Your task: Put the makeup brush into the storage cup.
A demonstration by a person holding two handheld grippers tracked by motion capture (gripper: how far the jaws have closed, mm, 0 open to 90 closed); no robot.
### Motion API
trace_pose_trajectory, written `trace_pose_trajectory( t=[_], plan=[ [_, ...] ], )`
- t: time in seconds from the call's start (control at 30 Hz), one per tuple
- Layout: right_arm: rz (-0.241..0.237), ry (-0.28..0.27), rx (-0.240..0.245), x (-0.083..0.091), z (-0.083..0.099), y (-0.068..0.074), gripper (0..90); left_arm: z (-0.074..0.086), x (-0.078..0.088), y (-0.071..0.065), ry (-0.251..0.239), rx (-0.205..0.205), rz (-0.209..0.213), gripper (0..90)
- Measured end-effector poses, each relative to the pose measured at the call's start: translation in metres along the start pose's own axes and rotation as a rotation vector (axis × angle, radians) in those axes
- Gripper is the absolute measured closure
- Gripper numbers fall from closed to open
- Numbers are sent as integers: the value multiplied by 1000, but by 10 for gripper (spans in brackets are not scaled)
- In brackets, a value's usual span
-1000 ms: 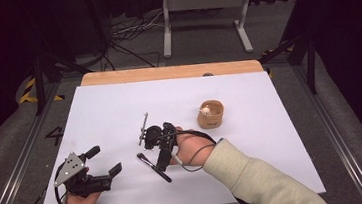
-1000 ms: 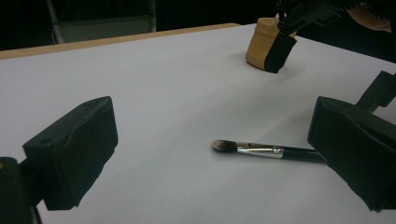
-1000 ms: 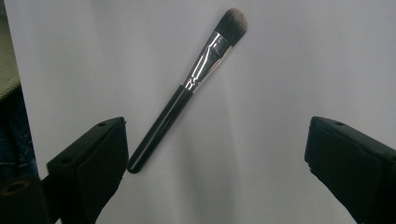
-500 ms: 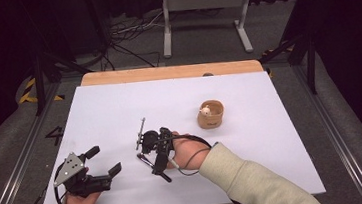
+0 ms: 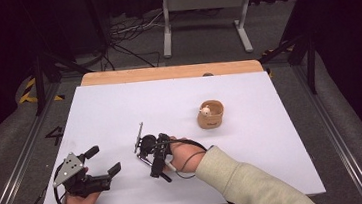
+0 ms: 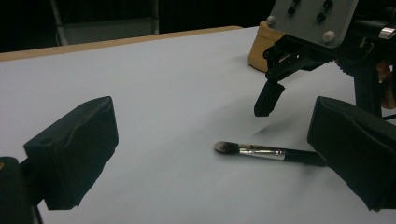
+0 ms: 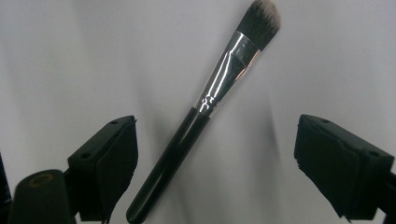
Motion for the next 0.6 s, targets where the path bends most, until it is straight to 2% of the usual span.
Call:
trace_pose_trajectory(
  t=[0.07, 0.33, 0.6],
  plan=[
    [3, 14, -14, -1, 0, 1, 160, 0, 0, 0, 0, 1, 0, 26],
    [22, 23, -14, -8, -2, 3, 220, 0, 1, 1, 2, 4, 2, 27],
    [34, 18, -40, -10, -4, 5, 371, -1, 1, 0, -6, 5, 5, 30]
  ],
)
Point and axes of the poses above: each handheld gripper's, and its own axes: x roughly backward along the jaws, z roughly out of its underside, y roughly to its left, the point moved 1 cm from there along -x, roughly forward along the jaws, and after that the axes turned 3 degrees about -y, right-handed, at the moved point
